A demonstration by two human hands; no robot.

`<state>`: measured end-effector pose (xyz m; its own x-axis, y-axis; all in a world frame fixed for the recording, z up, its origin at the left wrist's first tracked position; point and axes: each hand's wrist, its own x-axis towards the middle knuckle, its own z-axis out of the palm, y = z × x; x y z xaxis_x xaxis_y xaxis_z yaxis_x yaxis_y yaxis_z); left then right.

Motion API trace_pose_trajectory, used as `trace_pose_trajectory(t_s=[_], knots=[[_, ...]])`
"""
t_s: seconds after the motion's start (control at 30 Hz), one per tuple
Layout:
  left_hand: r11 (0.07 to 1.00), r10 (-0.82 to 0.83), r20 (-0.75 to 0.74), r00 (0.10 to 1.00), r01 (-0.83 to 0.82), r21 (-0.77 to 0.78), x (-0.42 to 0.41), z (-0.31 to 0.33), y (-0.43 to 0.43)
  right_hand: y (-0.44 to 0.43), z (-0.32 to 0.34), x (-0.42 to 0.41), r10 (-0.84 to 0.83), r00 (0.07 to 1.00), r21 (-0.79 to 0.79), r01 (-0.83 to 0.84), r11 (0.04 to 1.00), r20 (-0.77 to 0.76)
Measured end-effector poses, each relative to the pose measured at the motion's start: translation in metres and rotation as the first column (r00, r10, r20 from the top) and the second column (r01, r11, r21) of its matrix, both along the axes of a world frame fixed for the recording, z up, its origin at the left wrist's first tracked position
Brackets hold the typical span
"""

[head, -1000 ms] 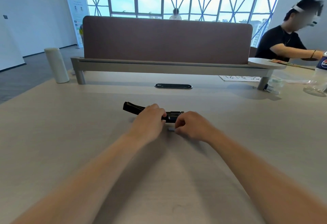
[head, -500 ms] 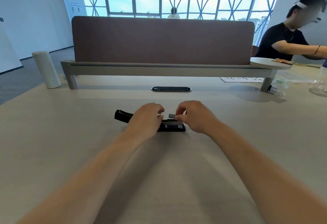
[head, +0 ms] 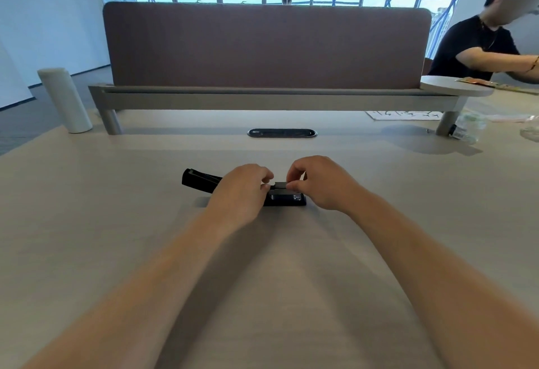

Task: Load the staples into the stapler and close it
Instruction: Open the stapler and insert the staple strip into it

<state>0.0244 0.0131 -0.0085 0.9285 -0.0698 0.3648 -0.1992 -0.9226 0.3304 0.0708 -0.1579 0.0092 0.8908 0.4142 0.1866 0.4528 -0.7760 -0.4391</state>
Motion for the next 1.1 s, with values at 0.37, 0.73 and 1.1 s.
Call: trace_pose_trajectory(t_s=[0.37,0.73,1.1], knots=[[1.0,-0.017,0.0,1.0,0.017,0.002,-0.004,0.0,-0.003,0.005,0.002,-0.002,-0.017,1.0,-0.048,0.017,0.999,0.005],[1.0,-0.022,-0.002,1.0,0.022,0.01,-0.007,0.001,-0.004,0.007,0.0,-0.001,-0.028,1.0,-0.042,0.029,0.999,0.01],[0.998,-0.06,0.003,0.998,0.06,0.021,-0.009,0.001,-0.005,-0.009,-0.002,0.0,0.003,1.0,0.026,-0.002,1.0,-0.025]])
